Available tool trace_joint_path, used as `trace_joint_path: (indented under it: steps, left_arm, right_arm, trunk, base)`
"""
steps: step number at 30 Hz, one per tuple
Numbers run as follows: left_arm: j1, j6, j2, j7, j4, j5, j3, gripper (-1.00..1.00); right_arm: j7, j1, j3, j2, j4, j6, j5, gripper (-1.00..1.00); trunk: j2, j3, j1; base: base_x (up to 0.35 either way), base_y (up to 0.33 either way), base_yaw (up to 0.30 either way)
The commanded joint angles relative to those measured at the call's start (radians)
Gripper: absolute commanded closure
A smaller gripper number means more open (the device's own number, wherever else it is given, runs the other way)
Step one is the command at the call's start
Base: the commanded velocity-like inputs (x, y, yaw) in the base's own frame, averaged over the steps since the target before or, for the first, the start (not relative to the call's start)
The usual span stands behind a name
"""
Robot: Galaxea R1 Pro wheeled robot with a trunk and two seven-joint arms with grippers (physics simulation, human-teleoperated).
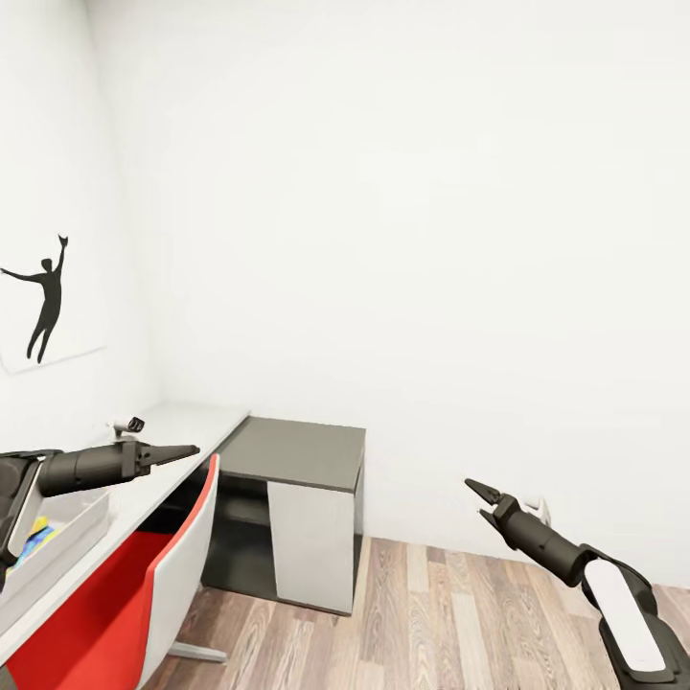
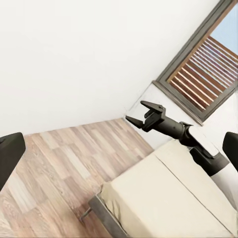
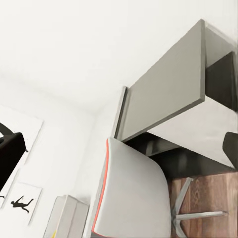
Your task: Put all the toys in the child's room - the three board games (two on the bed and one on the table), the two jigsaw puzzles on the table, and the tennis ball on the table - inside the toy box on the table in the child's room.
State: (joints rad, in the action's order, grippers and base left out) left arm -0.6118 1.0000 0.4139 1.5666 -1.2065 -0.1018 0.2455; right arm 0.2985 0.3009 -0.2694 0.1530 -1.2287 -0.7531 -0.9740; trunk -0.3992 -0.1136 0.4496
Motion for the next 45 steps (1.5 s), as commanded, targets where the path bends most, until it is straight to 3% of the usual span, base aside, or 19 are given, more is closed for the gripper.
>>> trace_joint_path:
  steps: [1,13,34,45]
  left_arm:
    - [0.0,0.01,0.001,0.003,0.004,0.001,0.0,-1.0]
    - [0.0,-0.048,-0.001,0.004,0.054,-0.002,0.002,-1.0]
    - [0.0,-0.053,-0.004,0.004,0.058,-0.002,0.0,-1.0]
    - [0.0,-0.065,-0.019,-0.024,0.087,0.003,-0.009,-1.0]
  right_arm:
    - [0.004,0.001,-0.001,-0.001,0.006,-0.005,0.002,-1.0]
    - [0.003,0.0,0.002,-0.001,0.055,0.032,0.003,-1.0]
    - [-0.006,0.0,0.011,-0.002,0.089,0.085,0.012,-1.0]
    - [-0.038,0.003,0.086,-0.002,0.113,0.129,0.016,-1.0]
  trunk:
    - [-0.001,0.0,0.0]
    - [-0.001,0.001,0.0]
    - [-0.001,0.01,0.0]
    - [-0.001,0.011,0.0]
  base:
    - [0.0,0.0,-0.277]
    - [0.0,0.0,-0.277]
    - [-0.002,0.052,-0.241]
    - [-0.026,0.019,-0.011]
